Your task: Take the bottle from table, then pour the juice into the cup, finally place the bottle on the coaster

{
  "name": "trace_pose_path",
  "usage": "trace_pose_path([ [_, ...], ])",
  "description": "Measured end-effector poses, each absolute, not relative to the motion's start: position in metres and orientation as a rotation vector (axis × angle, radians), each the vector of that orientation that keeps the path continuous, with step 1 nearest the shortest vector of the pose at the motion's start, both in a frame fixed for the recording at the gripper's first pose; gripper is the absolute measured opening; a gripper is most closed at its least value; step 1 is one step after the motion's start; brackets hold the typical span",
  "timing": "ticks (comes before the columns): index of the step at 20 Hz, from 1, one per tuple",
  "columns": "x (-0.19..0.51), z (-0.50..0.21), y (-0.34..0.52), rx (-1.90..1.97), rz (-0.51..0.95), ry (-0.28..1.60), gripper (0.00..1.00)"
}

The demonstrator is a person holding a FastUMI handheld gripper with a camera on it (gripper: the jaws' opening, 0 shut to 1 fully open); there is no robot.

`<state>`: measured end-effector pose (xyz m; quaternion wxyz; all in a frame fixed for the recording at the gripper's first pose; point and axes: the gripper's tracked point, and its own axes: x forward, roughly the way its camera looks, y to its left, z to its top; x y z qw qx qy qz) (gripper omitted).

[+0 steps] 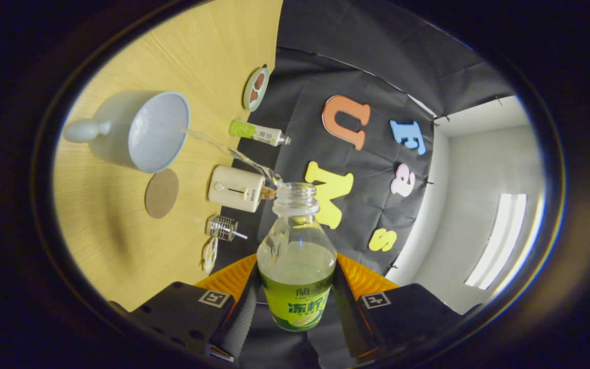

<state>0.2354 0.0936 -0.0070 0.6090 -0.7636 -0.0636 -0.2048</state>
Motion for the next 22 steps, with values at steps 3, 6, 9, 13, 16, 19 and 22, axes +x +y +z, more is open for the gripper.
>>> trace_pose_path([
  [3,0.236,-0.007,0.096,-1.789,-0.475,-0.139,0.79],
  [6,0.236,-0.007,0.096,-1.808,-0.478,-0.137,0.78],
  [9,0.237,-0.005,0.095,-1.833,-0.479,-0.136,0.78],
  [13,0.237,-0.001,0.096,-1.872,-0.483,-0.149,0.78],
  [16,0.239,0.003,0.094,-1.869,-0.489,-0.150,0.78],
  [19,0.241,0.010,0.093,-1.890,-0.503,-0.148,0.78],
  [22,0.242,0.014,0.094,-1.918,-0.519,-0.162,0.78],
])
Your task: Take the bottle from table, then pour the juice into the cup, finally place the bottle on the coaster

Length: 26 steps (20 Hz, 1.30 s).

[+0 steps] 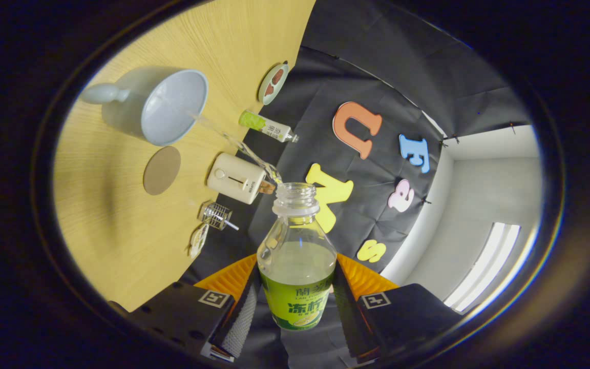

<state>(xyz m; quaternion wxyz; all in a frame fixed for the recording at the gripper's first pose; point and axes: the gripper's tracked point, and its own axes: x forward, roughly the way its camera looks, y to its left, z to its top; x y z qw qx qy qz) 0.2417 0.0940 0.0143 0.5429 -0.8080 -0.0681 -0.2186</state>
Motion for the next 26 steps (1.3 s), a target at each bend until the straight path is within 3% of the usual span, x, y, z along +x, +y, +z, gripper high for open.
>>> trace_pose_path([
  [15,0.230,0.050,0.093,-2.000,-0.656,-0.242,0.78],
  [26,0.230,0.050,0.104,-2.053,-0.679,-0.294,0.78],
])
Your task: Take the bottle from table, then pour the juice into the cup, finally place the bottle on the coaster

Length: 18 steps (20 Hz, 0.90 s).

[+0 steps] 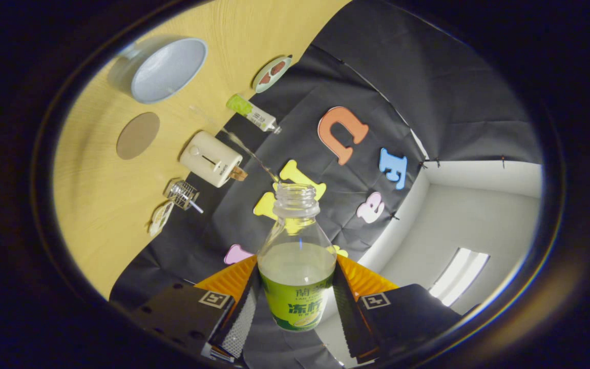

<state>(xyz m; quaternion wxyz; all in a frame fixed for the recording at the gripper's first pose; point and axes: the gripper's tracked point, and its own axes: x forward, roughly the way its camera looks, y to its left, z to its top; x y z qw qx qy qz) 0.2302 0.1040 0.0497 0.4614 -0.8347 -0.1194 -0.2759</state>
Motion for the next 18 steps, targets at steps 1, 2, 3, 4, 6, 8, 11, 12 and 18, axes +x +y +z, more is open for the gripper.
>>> trace_pose_path([
  [1,0.230,0.050,0.104,-2.055,-0.684,-0.292,0.78],
  [2,0.231,0.051,0.103,-2.064,-0.690,-0.294,0.78],
  [3,0.231,0.052,0.103,-2.074,-0.696,-0.295,0.78],
  [4,0.232,0.052,0.104,-2.082,-0.702,-0.298,0.78],
  [6,0.232,0.053,0.104,-2.096,-0.712,-0.303,0.78],
  [8,0.230,0.054,0.108,-2.116,-0.719,-0.323,0.78],
  [11,0.227,0.056,0.115,-2.125,-0.727,-0.357,0.78],
  [12,0.226,0.057,0.118,-2.118,-0.724,-0.369,0.78],
  [18,0.223,0.060,0.124,-2.111,-0.726,-0.404,0.78],
])
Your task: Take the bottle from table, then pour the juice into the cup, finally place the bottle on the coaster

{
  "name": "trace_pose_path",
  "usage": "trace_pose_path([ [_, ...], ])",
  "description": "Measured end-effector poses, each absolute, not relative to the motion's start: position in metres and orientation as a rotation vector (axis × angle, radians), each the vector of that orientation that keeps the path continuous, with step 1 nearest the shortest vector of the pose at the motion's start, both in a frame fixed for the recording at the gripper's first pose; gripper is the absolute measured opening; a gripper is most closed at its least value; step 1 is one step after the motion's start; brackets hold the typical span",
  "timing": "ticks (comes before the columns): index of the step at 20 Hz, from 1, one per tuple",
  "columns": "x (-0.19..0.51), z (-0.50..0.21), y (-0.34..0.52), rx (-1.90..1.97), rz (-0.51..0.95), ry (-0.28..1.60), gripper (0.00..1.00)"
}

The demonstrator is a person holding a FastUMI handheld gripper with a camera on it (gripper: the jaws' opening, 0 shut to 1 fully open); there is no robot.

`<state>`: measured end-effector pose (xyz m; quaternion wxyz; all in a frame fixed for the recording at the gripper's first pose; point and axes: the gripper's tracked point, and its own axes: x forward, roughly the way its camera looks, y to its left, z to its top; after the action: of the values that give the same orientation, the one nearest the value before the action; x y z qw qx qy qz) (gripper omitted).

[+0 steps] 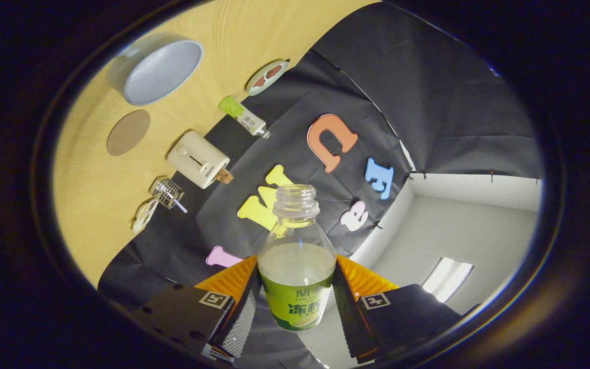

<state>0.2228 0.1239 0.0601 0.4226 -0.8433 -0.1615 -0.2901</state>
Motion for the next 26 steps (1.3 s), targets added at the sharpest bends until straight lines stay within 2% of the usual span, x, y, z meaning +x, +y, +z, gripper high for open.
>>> trace_pose_path([
  [5,0.224,0.060,0.122,-2.085,-0.714,-0.406,0.78],
  [8,0.233,0.049,0.097,-1.914,-0.652,-0.294,0.78],
  [12,0.233,0.052,0.077,-1.665,-0.623,-0.248,0.78],
  [14,0.239,0.040,0.062,-1.499,-0.556,-0.174,0.78],
  [20,0.234,0.033,0.058,-0.972,-0.357,-0.108,0.79],
  [23,0.237,0.024,0.070,-0.721,-0.183,-0.073,0.79],
  [26,0.239,0.029,0.068,-0.522,-0.132,-0.062,0.79],
])
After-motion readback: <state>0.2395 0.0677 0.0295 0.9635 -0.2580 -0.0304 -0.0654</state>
